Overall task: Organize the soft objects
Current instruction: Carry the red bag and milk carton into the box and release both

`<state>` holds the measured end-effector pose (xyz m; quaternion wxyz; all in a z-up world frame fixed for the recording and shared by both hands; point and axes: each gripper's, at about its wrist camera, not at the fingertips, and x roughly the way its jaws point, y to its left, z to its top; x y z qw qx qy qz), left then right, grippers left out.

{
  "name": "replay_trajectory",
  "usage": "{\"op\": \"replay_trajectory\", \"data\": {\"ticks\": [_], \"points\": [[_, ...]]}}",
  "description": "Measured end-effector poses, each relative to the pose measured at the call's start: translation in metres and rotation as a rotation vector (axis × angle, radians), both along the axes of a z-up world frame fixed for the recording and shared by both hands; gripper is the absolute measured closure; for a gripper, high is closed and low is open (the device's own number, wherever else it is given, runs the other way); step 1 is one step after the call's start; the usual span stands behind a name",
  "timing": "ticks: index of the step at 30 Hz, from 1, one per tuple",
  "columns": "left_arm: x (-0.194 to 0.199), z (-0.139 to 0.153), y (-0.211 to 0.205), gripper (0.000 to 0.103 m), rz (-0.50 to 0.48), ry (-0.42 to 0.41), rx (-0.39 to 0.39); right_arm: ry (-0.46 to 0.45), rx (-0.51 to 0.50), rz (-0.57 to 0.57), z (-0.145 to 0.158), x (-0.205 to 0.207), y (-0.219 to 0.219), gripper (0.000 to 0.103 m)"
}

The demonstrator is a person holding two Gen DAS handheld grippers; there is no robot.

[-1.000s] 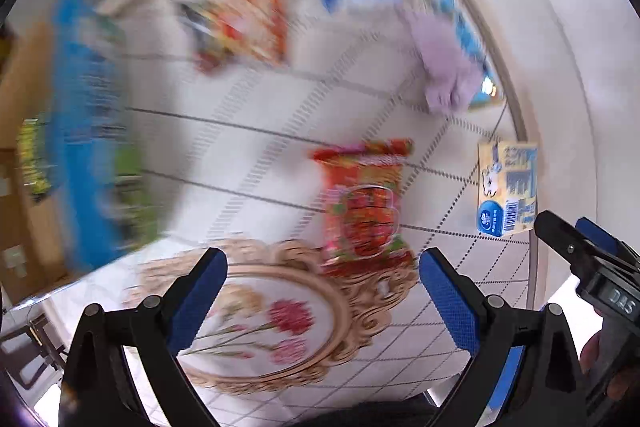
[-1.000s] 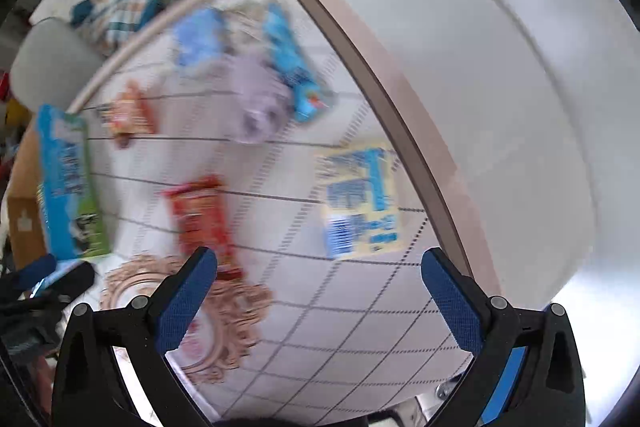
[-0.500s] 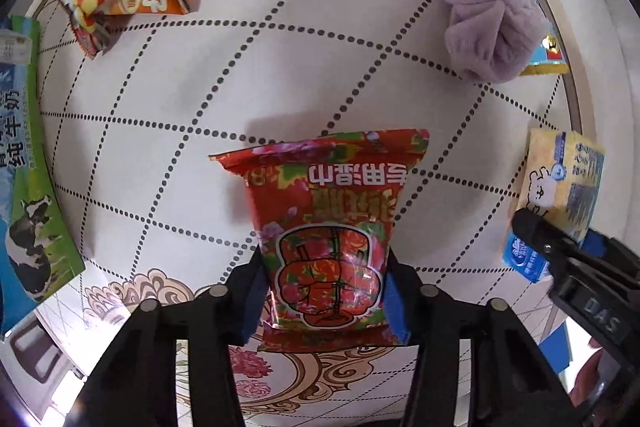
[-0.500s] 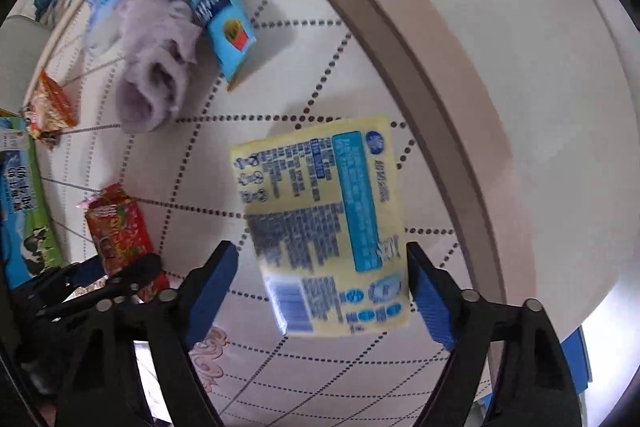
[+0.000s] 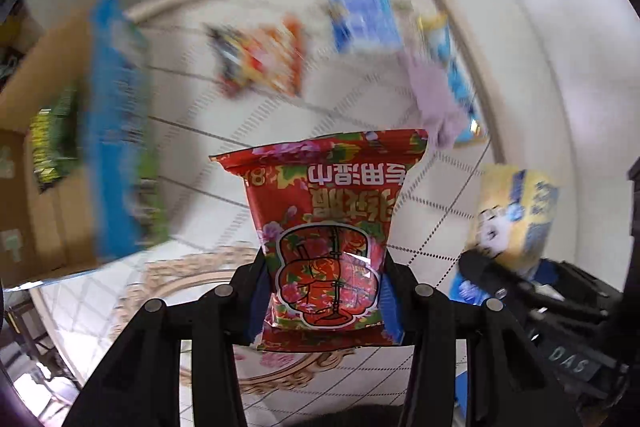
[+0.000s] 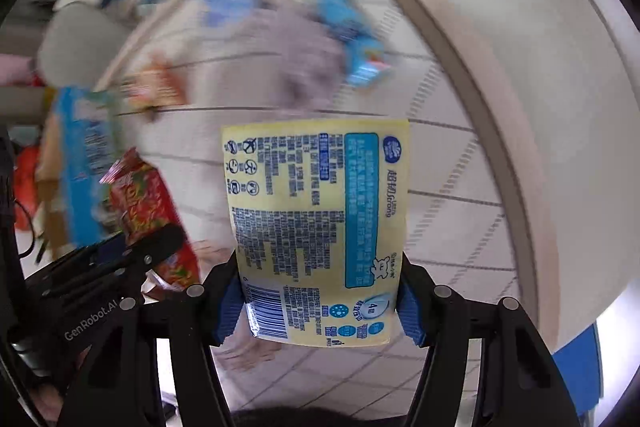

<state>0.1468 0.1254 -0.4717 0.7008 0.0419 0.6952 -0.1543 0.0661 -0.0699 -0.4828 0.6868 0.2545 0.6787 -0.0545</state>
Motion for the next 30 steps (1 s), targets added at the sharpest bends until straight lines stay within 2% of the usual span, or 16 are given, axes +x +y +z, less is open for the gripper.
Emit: {"op": "replay_trajectory", "data": {"ticks": [1, 4, 7, 9, 12, 15, 20, 25, 30], "points": [[0.009, 0.022, 0.019, 0.060, 0.031, -0.027, -0.013, -0.024, 0.014, 0.029, 0.013, 0.006, 0.014, 0.037], [0.018, 0.062, 0.070, 0.060, 0.099, -0.091, -0.024, -0.083, 0.054, 0.110, 0.043, 0.027, 0.063, 0.037], [0.027, 0.093, 0.127, 0.060, 0.158, -0.146, -0.001, -0.139, 0.082, 0.206, 0.070, 0.054, 0.123, 0.037], [0.038, 0.103, 0.167, 0.060, 0.202, -0.172, 0.031, -0.168, 0.090, 0.266, 0.082, 0.074, 0.167, 0.037], [0.060, 0.102, 0.218, 0.060, 0.255, -0.179, 0.079, -0.184, 0.087, 0.325, 0.087, 0.106, 0.225, 0.037], [0.093, 0.083, 0.273, 0.060, 0.305, -0.147, 0.119, -0.181, 0.056, 0.366, 0.083, 0.138, 0.271, 0.037], [0.135, 0.043, 0.324, 0.060, 0.333, -0.094, 0.176, -0.138, -0.011, 0.397, 0.059, 0.187, 0.330, 0.037], [0.174, -0.005, 0.343, 0.060, 0.326, -0.019, 0.196, -0.068, -0.074, 0.387, 0.022, 0.222, 0.361, 0.037], [0.191, -0.034, 0.354, 0.060, 0.302, 0.043, 0.215, -0.020, -0.141, 0.381, -0.011, 0.247, 0.371, 0.037]]}}
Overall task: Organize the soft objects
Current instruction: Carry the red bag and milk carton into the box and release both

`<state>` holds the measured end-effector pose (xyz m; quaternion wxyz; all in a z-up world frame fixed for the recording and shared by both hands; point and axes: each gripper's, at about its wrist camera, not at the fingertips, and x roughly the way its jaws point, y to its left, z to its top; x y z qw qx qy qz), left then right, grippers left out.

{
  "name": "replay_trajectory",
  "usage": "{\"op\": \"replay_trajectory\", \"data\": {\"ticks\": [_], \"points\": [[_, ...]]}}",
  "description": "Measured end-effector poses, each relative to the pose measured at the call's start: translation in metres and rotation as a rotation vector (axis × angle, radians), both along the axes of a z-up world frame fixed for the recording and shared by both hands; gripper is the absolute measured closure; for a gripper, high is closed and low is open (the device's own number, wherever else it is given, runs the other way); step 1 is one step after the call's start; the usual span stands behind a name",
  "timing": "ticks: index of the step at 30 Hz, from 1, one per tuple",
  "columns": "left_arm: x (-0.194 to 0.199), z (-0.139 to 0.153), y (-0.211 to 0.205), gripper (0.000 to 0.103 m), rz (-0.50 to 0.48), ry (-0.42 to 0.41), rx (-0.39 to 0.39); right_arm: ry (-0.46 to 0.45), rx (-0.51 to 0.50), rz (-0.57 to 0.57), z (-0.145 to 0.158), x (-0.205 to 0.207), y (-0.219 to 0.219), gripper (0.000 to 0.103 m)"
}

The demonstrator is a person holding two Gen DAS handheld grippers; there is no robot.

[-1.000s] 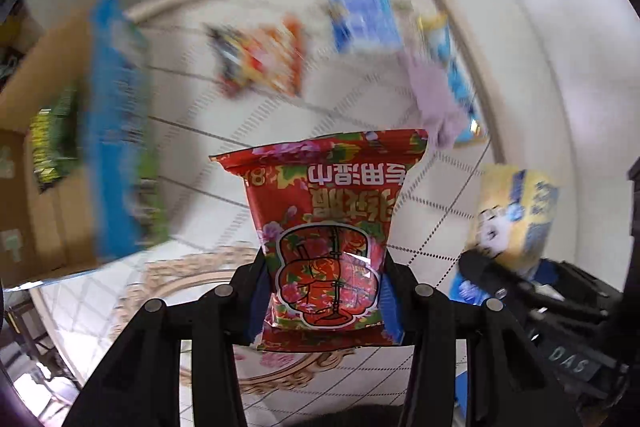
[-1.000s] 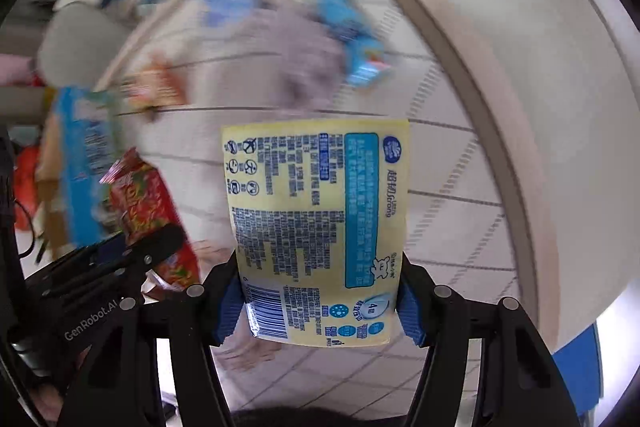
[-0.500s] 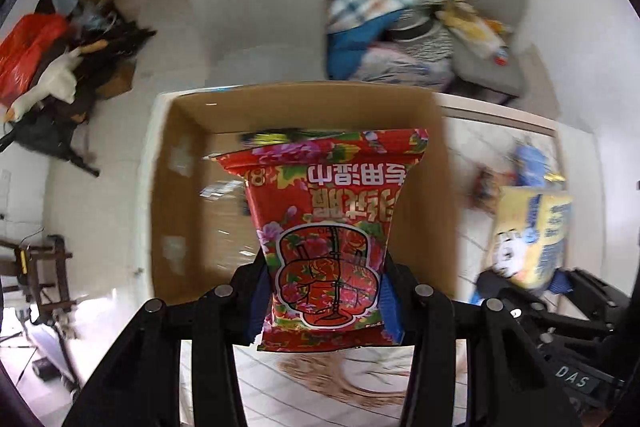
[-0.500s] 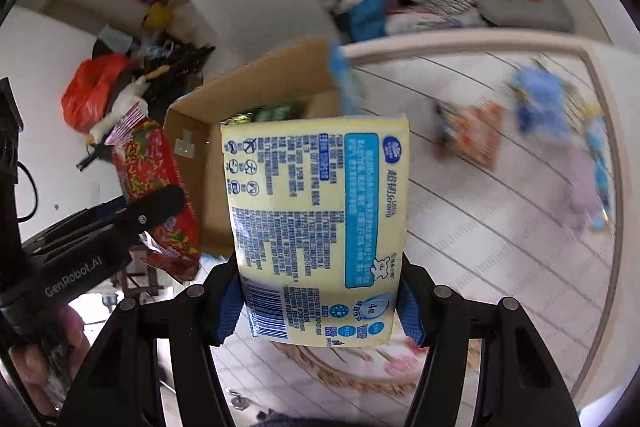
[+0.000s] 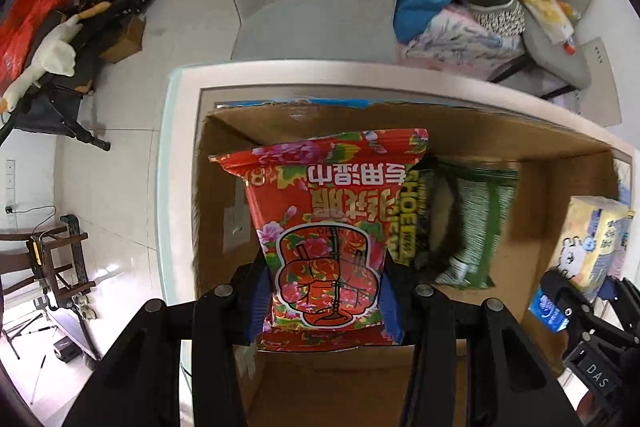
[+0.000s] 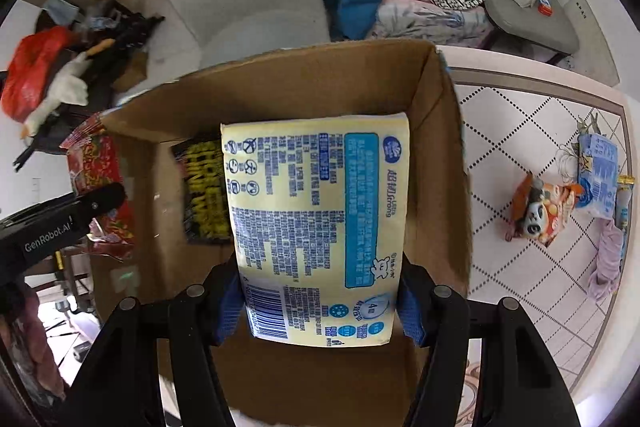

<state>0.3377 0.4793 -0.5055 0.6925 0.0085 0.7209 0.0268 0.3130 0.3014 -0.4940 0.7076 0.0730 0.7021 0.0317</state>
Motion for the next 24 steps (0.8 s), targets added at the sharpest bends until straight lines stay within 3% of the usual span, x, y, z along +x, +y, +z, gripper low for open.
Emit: {"op": "replay_trajectory", "data": {"ticks": [9, 12, 15, 24], "points": [[0.014, -0.027, -0.003, 0.057, -0.021, 0.092, 0.038, 0.023, -0.079, -0.002, -0.030, 0.015, 0.005, 0.036], [0.017, -0.018, 0.001, 0.052, 0.025, 0.069, -0.011, -0.008, -0.108, -0.005, -0.025, 0.017, 0.006, 0.026], [0.016, -0.003, 0.001, 0.050, 0.019, 0.030, -0.013, -0.019, -0.097, -0.016, -0.020, 0.019, 0.005, 0.024], [-0.021, 0.039, 0.008, 0.017, 0.025, -0.071, -0.009, -0.044, -0.060, -0.001, 0.013, -0.012, 0.009, 0.020]]}}
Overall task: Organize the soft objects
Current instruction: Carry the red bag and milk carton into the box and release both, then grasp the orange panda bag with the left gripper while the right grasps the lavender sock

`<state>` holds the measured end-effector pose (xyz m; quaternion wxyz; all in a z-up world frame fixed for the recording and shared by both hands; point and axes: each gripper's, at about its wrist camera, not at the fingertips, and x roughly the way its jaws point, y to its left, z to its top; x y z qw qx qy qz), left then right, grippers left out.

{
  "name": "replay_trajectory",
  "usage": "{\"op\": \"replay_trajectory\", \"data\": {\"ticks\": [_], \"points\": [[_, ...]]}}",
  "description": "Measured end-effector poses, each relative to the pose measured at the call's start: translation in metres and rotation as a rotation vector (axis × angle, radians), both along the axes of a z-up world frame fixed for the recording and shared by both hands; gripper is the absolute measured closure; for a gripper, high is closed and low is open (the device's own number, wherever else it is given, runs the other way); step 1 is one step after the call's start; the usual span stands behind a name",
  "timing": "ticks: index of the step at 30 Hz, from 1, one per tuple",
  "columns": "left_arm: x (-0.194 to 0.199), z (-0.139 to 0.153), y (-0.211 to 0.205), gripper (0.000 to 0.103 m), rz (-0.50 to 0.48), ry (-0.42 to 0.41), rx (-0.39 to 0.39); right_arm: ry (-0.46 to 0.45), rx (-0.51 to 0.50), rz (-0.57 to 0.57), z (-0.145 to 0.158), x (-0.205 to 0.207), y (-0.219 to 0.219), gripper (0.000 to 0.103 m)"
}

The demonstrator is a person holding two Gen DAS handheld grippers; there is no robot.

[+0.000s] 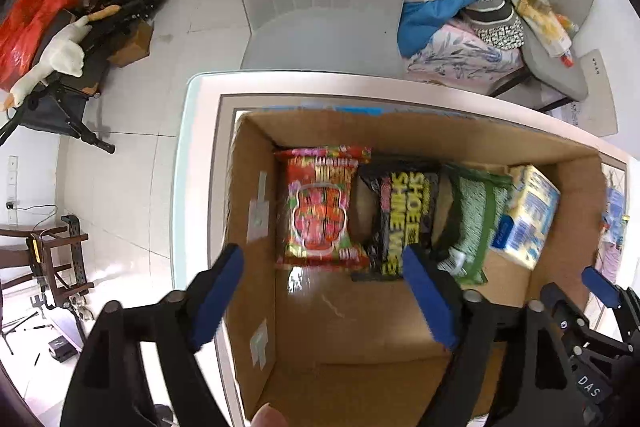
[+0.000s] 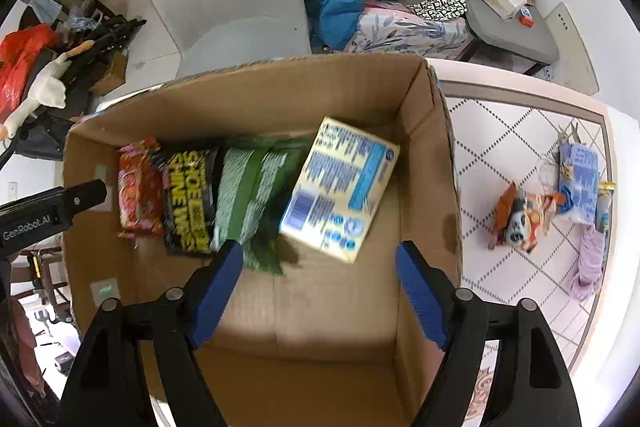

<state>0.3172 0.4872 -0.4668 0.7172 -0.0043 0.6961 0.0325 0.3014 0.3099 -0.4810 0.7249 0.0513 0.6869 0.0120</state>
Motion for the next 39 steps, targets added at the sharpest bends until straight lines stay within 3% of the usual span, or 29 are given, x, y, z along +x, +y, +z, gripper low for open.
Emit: {"op": "replay_trajectory", "data": {"ticks": [4, 7, 14, 29, 39], "points": [[-0.028, 0.018, -0.001, 0.004, -0.001, -0.058, 0.003, -0.006, 0.011, 0.016, 0.012, -0.021, 0.001, 0.019], [-0.048, 0.031, -0.003, 0.002, 0.000, -0.099, 0.007, -0.027, 0.013, 0.024, 0.021, -0.037, 0.001, 0.000], [-0.097, 0.067, -0.010, 0.000, 0.018, -0.201, -0.011, -0.105, -0.010, 0.046, 0.056, -0.078, 0.001, 0.000], [-0.181, 0.136, -0.026, 0.001, 0.024, -0.322, -0.001, -0.240, 0.030, 0.067, 0.142, -0.161, -0.015, 0.000], [-0.200, 0.165, -0.041, 0.001, 0.024, -0.357, -0.010, -0.270, 0.096, 0.079, 0.165, -0.189, -0.026, 0.000]]}}
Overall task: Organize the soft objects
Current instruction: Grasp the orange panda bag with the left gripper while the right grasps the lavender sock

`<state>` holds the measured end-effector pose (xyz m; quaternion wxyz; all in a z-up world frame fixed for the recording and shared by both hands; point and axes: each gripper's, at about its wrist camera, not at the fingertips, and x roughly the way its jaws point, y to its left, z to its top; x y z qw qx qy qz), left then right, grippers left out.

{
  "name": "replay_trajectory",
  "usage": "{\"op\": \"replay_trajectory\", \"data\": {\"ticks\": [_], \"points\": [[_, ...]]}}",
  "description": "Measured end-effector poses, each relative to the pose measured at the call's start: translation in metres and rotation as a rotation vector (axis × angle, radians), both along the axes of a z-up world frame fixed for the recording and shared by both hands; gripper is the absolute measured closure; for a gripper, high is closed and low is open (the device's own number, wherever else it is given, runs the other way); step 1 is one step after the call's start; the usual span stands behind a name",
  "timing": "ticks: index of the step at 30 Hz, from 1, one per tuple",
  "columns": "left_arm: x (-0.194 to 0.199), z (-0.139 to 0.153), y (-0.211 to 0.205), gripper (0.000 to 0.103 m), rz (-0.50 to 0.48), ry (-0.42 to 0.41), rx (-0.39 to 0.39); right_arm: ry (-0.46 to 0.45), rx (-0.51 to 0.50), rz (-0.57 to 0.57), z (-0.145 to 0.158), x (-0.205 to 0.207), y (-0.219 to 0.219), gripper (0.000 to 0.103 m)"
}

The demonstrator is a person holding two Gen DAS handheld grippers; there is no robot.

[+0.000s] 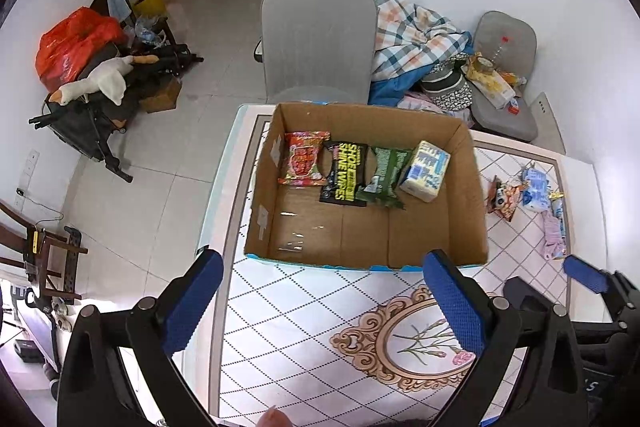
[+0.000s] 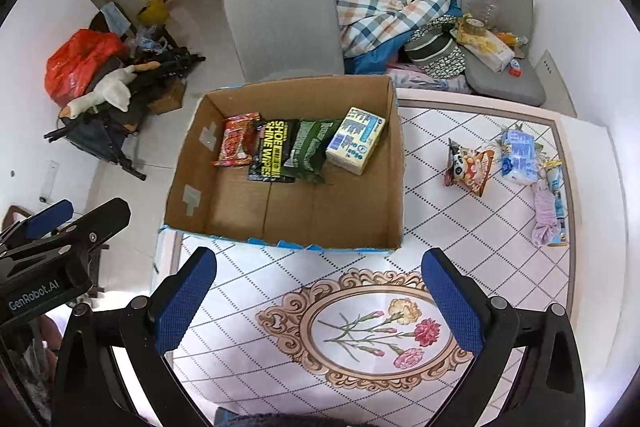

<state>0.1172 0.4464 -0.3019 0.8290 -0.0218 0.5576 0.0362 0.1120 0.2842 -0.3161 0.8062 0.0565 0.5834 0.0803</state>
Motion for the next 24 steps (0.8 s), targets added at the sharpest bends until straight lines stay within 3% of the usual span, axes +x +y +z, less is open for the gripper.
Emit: {"op": "replay_trajectory", "data": {"ticks": [6, 13, 16, 19, 24], "points": [[0.017, 0.007, -0.048, 0.001, -0.085, -0.010, 0.018, 0.022, 0.045, -0.065, -0.005, 0.001, -0.043, 0.000], [0.071, -0.018, -0.190, 0.001, -0.399, -0.010, 0.159, 0.055, -0.028, -0.252, -0.017, 0.017, -0.166, 0.000], [0.097, -0.052, -0.257, 0.001, -0.547, 0.013, 0.291, 0.097, -0.049, -0.353, -0.037, 0.030, -0.236, 0.000], [0.127, -0.099, -0.307, 0.001, -0.640, 0.089, 0.379, 0.147, -0.074, -0.437, -0.065, 0.044, -0.299, 0.000], [0.149, -0.182, -0.363, 0.001, -0.825, 0.197, 0.516, 0.271, -0.048, -0.500, -0.125, 0.065, -0.374, 0.000]]}}
